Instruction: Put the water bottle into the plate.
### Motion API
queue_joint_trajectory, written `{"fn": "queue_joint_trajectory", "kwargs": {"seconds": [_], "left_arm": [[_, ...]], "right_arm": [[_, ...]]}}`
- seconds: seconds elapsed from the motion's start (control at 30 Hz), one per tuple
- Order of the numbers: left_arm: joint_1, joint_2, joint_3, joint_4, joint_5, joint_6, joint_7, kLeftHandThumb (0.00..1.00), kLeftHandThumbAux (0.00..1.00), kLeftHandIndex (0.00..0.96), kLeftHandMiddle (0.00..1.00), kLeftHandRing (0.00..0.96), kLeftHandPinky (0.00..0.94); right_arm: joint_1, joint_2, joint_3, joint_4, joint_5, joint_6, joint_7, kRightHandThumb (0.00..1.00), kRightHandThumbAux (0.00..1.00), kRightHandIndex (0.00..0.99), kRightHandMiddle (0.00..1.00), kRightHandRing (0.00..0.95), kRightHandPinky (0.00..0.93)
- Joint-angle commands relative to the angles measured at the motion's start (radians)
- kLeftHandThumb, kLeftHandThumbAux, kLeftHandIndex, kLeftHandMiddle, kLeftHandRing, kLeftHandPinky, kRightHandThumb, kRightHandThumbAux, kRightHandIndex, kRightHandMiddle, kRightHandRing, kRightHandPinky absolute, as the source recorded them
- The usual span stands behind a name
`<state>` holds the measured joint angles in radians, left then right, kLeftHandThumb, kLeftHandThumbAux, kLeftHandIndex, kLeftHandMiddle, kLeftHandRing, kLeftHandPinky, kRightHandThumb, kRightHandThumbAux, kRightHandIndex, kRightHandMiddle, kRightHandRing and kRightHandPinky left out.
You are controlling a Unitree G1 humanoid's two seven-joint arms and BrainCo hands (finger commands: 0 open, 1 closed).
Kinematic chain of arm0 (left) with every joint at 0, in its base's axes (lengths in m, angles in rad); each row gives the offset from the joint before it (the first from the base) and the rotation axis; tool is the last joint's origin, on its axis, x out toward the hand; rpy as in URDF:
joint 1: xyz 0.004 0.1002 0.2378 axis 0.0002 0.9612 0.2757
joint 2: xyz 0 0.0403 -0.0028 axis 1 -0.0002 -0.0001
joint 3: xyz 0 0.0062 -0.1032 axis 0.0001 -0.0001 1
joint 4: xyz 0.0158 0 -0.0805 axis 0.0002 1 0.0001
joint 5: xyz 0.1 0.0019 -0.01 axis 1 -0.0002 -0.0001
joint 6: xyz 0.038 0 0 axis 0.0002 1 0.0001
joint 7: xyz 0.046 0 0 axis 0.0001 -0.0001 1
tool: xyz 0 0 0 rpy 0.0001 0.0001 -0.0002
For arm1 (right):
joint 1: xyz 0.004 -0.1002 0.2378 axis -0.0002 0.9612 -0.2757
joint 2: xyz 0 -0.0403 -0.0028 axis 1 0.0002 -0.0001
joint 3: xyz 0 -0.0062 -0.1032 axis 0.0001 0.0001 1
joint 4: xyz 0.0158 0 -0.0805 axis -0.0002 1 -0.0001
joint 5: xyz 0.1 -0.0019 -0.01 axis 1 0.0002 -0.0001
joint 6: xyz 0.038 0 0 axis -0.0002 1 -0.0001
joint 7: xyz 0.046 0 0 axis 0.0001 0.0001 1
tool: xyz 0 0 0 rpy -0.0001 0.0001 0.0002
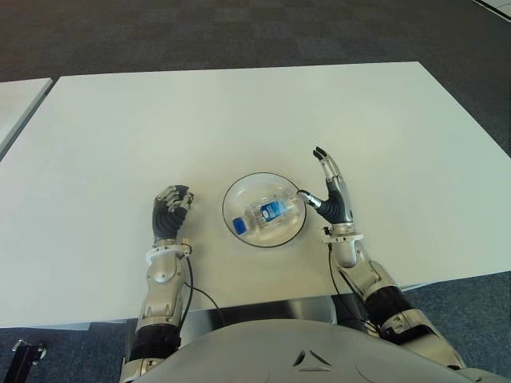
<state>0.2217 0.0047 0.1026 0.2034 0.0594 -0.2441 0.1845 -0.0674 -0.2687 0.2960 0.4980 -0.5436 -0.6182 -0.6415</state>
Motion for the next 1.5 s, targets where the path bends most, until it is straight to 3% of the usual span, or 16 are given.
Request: {"fn": "queue_joint_trajectory", "kwargs": {"seconds": [0.03, 0.27, 0.47, 0.63, 0.73, 0.9, 1.13, 1.23, 1.4, 1.43, 1.5], "left_arm": [[0.013, -0.001, -0.001, 0.034, 0.0, 0.022, -0.008, 0.703, 0.717, 0.428, 0.504, 0.488, 0.483], [0.016, -0.003, -0.003, 0.03, 0.002, 0.023, -0.005, 0.703, 0.716, 0.428, 0.504, 0.489, 0.493], [0.019, -0.002, -0.005, 0.034, 0.01, 0.022, 0.001, 0.702, 0.716, 0.429, 0.504, 0.494, 0.49], [0.02, -0.004, -0.004, 0.036, 0.007, 0.022, 0.0, 0.702, 0.717, 0.428, 0.504, 0.486, 0.485], [0.024, -0.007, -0.005, 0.028, 0.005, 0.023, 0.0, 0.702, 0.717, 0.428, 0.499, 0.484, 0.487], [0.032, -0.011, -0.008, 0.009, 0.005, 0.031, -0.001, 0.703, 0.717, 0.427, 0.494, 0.481, 0.485], [0.029, -0.009, -0.005, 0.009, -0.004, 0.035, -0.009, 0.703, 0.716, 0.428, 0.495, 0.479, 0.481], [0.026, -0.006, -0.005, 0.015, -0.002, 0.03, -0.009, 0.703, 0.716, 0.428, 0.504, 0.487, 0.487], [0.025, -0.006, -0.004, 0.018, -0.002, 0.024, -0.009, 0.703, 0.715, 0.429, 0.511, 0.491, 0.489], [0.025, -0.006, -0.004, 0.019, -0.002, 0.022, -0.008, 0.703, 0.715, 0.429, 0.51, 0.49, 0.488], [0.025, -0.006, -0.004, 0.021, -0.001, 0.019, -0.007, 0.703, 0.715, 0.429, 0.509, 0.488, 0.487]], "right_arm": [[0.009, 0.015, -0.025, 0.053, 0.018, 0.025, 0.024, 0.333, 0.224, 0.0, 0.0, 0.0, 0.0], [0.003, 0.012, -0.056, 0.188, 0.031, -0.011, 0.008, 0.291, 0.298, 0.0, 0.0, 0.0, 0.0], [0.015, 0.023, -0.08, 0.191, 0.05, -0.012, 0.021, 0.277, 0.379, 0.0, 0.0, 0.0, 0.0], [0.05, 0.044, -0.116, 0.154, 0.123, -0.024, 0.076, 0.261, 0.544, 0.0, 0.0, 0.0, 0.007], [0.063, 0.066, -0.141, 0.146, 0.159, -0.037, 0.085, 0.239, 0.686, 0.0, 0.0, 0.0, 0.046], [0.083, 0.088, -0.167, 0.132, 0.195, -0.051, 0.103, 0.218, 0.834, 0.009, 0.004, 0.011, 0.094], [0.111, 0.109, -0.202, 0.123, 0.286, -0.05, 0.196, 0.211, 0.978, 0.119, 0.147, 0.128, 0.188], [0.12, 0.121, -0.221, 0.117, 0.35, -0.035, 0.263, 0.3, 0.992, 0.204, 0.238, 0.201, 0.247], [0.128, 0.136, -0.25, 0.095, 0.409, 0.011, 0.334, 0.353, 0.997, 0.304, 0.322, 0.283, 0.327], [0.129, 0.139, -0.254, 0.089, 0.415, 0.015, 0.342, 0.477, 0.905, 0.344, 0.347, 0.32, 0.366], [0.135, 0.15, -0.26, 0.074, 0.425, 0.019, 0.353, 0.586, 0.824, 0.381, 0.384, 0.379, 0.428]]}}
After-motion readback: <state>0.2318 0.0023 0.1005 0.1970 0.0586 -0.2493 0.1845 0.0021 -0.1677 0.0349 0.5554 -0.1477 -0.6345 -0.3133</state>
